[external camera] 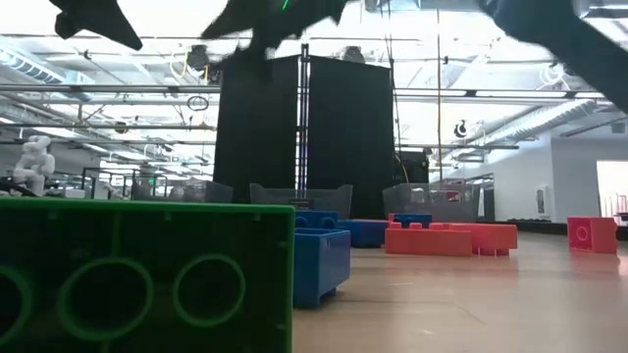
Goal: Sort blocks
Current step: Put the green game piece into the left black bin
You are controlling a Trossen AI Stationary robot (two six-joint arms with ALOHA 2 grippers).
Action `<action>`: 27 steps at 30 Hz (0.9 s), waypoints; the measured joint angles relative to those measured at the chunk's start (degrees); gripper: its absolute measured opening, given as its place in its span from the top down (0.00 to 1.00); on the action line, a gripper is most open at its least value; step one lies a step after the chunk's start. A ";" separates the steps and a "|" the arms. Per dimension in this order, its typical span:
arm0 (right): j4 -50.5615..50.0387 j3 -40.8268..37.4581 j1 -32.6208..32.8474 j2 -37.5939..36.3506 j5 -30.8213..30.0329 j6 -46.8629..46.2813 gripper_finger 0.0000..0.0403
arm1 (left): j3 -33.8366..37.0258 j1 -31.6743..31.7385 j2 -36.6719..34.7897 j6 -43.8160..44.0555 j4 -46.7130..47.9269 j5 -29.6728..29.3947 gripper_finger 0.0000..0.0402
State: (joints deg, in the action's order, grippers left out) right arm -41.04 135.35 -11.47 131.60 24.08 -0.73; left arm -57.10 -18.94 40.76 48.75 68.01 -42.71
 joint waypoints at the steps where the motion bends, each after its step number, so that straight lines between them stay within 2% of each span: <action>1: -4.12 0.10 1.69 -0.37 0.02 1.73 0.29 | -0.05 0.00 -0.48 -0.04 -0.06 0.64 1.00; 6: -20.84 -0.83 11.41 0.91 -2.03 6.41 0.29 | -0.06 0.00 -2.28 -0.16 0.66 1.98 1.00; 11: -25.65 -1.54 20.15 0.01 -10.53 12.52 0.29 | -0.06 -0.04 -2.72 -2.68 0.68 1.98 1.00; 16: -22.36 -4.73 25.43 0.88 -15.54 13.39 0.29 | -0.06 -0.04 -2.72 -2.71 0.68 1.98 1.00; 27: -4.00 -17.18 29.64 0.52 -16.45 6.33 0.29 | -0.06 -0.04 -2.72 -2.72 0.68 3.63 1.00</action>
State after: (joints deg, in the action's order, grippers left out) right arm -45.04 118.16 18.16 132.12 7.63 5.61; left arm -57.17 -18.98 38.04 46.03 68.69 -39.07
